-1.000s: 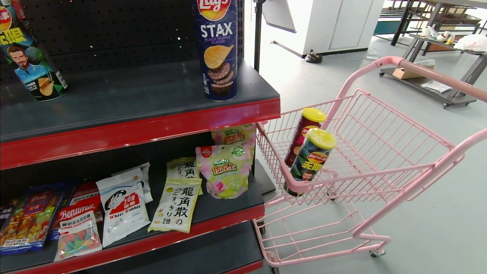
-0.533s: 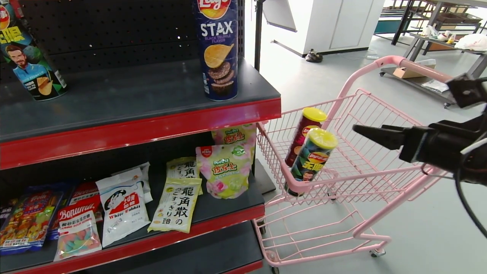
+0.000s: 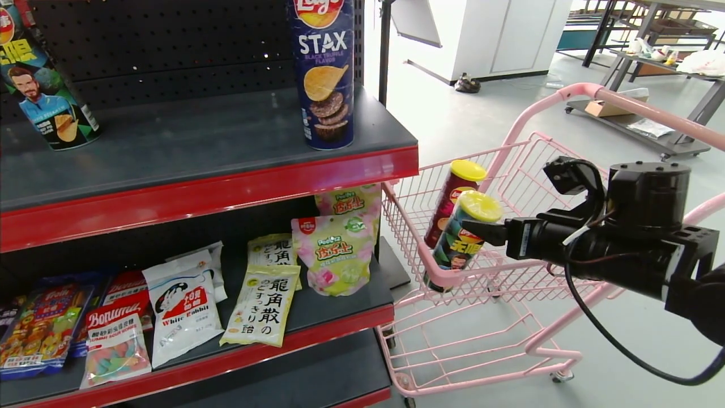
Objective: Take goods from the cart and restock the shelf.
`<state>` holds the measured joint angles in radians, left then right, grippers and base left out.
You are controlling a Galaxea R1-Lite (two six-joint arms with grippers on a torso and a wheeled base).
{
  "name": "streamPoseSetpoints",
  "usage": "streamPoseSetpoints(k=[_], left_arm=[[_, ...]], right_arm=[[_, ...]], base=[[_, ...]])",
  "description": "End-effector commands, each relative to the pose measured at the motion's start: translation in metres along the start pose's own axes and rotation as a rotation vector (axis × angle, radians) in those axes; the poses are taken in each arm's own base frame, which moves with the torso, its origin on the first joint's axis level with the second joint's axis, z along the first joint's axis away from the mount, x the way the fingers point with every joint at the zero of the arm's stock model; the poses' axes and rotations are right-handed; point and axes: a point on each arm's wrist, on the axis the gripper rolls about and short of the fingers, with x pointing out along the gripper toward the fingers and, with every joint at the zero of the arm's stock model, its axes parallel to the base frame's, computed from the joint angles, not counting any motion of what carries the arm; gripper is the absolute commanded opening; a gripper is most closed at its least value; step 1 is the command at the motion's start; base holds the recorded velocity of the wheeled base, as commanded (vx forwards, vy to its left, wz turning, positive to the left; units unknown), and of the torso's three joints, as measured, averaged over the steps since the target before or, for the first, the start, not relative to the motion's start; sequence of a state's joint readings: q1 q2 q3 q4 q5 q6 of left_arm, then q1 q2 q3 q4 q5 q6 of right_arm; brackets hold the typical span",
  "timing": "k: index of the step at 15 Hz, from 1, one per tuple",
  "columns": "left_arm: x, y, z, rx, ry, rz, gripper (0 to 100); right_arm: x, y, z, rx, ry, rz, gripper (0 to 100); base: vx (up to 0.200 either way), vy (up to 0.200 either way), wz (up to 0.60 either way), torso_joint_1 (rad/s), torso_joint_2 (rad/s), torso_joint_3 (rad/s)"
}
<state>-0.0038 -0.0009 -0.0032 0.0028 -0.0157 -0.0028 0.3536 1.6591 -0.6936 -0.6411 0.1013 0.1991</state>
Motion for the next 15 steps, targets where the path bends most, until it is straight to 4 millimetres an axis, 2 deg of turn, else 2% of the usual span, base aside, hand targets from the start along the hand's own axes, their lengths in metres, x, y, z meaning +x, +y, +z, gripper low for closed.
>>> streamPoseSetpoints(k=[1, 4, 9, 15], left_arm=[[0.0, 0.0, 0.0, 0.0, 0.001, 0.0, 100], [0.0, 0.0, 0.0, 0.0, 0.001, 0.001, 100], [0.0, 0.0, 0.0, 0.0, 0.001, 0.0, 100], [0.0, 0.0, 0.0, 0.0, 0.001, 0.0, 100]], right_arm=[[0.016, 0.0, -0.006, 0.008, 0.03, -0.017, 100], [0.03, -0.001, -0.007, 0.026, 0.025, -0.04, 100], [0.059, -0.005, -0.019, 0.024, -0.002, -0.063, 100], [0.068, -0.002, -0.022, 0.035, 0.007, -0.066, 100]], base=[[0.0, 0.0, 0.0, 0.0, 0.0, 0.0], [0.0, 0.0, 0.0, 0.0, 0.0, 0.0], [0.0, 0.0, 0.0, 0.0, 0.0, 0.0], [0.0, 0.0, 0.0, 0.0, 0.0, 0.0]])
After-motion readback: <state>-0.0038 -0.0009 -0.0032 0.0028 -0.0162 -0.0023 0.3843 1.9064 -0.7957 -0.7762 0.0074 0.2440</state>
